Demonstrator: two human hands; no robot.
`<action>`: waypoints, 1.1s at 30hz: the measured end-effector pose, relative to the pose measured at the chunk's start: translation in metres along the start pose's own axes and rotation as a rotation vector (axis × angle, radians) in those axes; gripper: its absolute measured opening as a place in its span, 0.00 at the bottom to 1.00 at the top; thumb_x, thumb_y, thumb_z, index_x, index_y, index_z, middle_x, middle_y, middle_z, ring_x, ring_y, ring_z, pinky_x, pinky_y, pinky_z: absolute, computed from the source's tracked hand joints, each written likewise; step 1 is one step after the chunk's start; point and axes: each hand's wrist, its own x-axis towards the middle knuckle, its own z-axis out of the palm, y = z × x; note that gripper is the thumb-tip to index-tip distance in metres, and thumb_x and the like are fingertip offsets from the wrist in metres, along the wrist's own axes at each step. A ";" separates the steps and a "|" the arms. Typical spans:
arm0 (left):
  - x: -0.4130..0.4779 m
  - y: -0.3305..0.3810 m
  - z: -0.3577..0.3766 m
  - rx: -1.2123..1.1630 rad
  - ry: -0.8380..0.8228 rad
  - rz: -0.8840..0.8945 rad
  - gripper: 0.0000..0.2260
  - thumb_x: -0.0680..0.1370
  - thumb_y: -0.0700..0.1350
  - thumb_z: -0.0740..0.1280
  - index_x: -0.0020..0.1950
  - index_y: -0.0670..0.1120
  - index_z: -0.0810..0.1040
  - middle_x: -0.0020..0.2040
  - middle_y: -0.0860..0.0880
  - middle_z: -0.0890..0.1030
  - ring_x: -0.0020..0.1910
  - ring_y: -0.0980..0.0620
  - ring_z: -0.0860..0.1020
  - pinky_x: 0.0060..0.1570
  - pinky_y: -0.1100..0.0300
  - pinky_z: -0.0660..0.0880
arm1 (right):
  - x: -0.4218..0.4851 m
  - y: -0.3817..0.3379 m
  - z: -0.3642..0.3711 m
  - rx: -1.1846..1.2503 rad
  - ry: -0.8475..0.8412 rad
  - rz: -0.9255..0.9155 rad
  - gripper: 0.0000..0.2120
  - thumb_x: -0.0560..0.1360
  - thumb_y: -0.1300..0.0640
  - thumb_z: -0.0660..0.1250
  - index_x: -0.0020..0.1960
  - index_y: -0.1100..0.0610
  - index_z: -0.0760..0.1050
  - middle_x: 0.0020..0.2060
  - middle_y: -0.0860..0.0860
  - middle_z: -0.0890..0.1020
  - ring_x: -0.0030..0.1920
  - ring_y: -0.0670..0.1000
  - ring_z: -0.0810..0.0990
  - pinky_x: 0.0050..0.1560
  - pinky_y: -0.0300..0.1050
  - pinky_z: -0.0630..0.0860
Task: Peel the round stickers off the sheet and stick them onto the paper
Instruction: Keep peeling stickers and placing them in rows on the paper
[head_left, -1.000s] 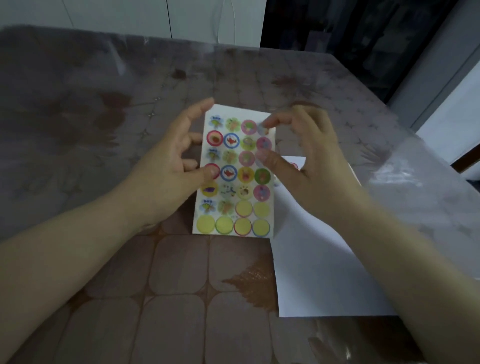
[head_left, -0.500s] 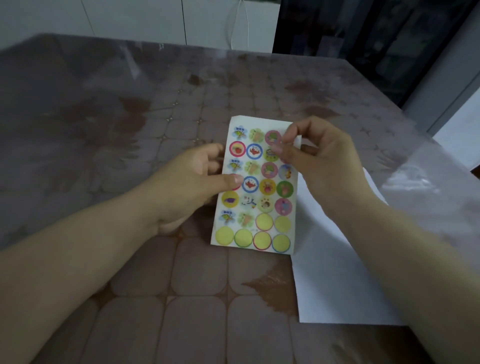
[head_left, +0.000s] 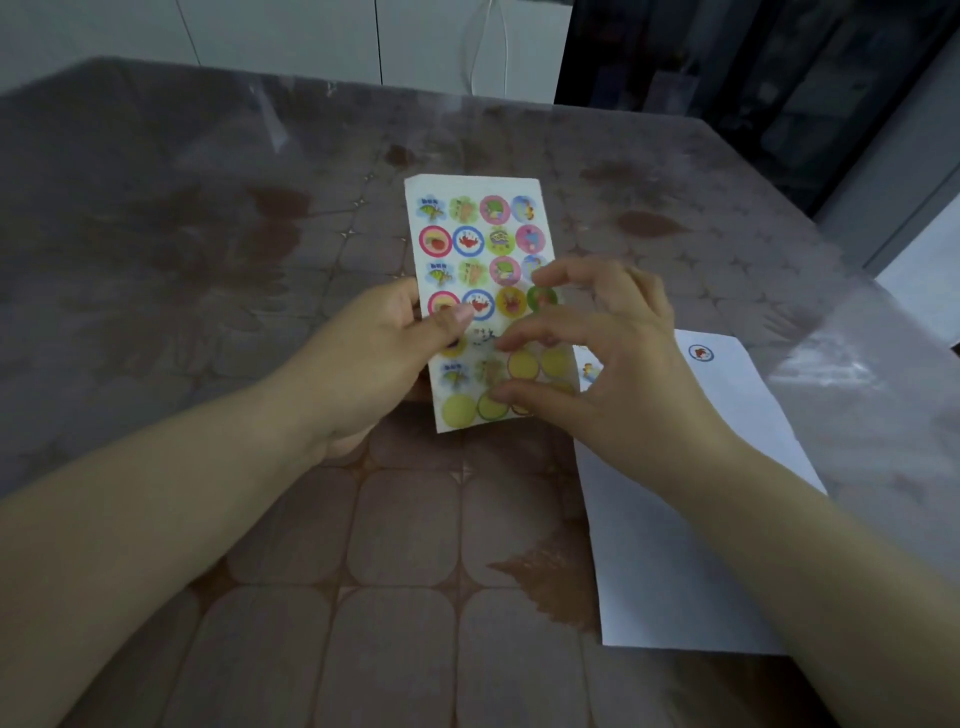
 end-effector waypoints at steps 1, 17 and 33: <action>0.000 0.001 0.001 -0.031 -0.014 -0.003 0.06 0.78 0.42 0.62 0.50 0.49 0.78 0.50 0.52 0.84 0.50 0.52 0.82 0.48 0.57 0.80 | 0.000 0.001 0.000 -0.001 0.027 0.002 0.16 0.63 0.41 0.69 0.47 0.46 0.81 0.56 0.46 0.72 0.60 0.52 0.64 0.62 0.58 0.66; 0.000 -0.001 0.002 -0.030 -0.073 0.075 0.15 0.75 0.34 0.64 0.62 0.41 0.72 0.53 0.44 0.83 0.51 0.48 0.82 0.49 0.57 0.80 | 0.000 0.001 0.006 0.006 0.182 -0.042 0.09 0.65 0.49 0.72 0.44 0.49 0.83 0.47 0.47 0.77 0.51 0.48 0.66 0.59 0.52 0.63; 0.001 0.000 0.003 0.033 -0.040 0.136 0.20 0.69 0.41 0.71 0.60 0.43 0.74 0.50 0.48 0.85 0.49 0.51 0.83 0.50 0.60 0.78 | 0.002 -0.004 0.009 0.057 0.265 -0.009 0.04 0.65 0.52 0.73 0.40 0.50 0.83 0.40 0.39 0.77 0.46 0.49 0.76 0.59 0.45 0.61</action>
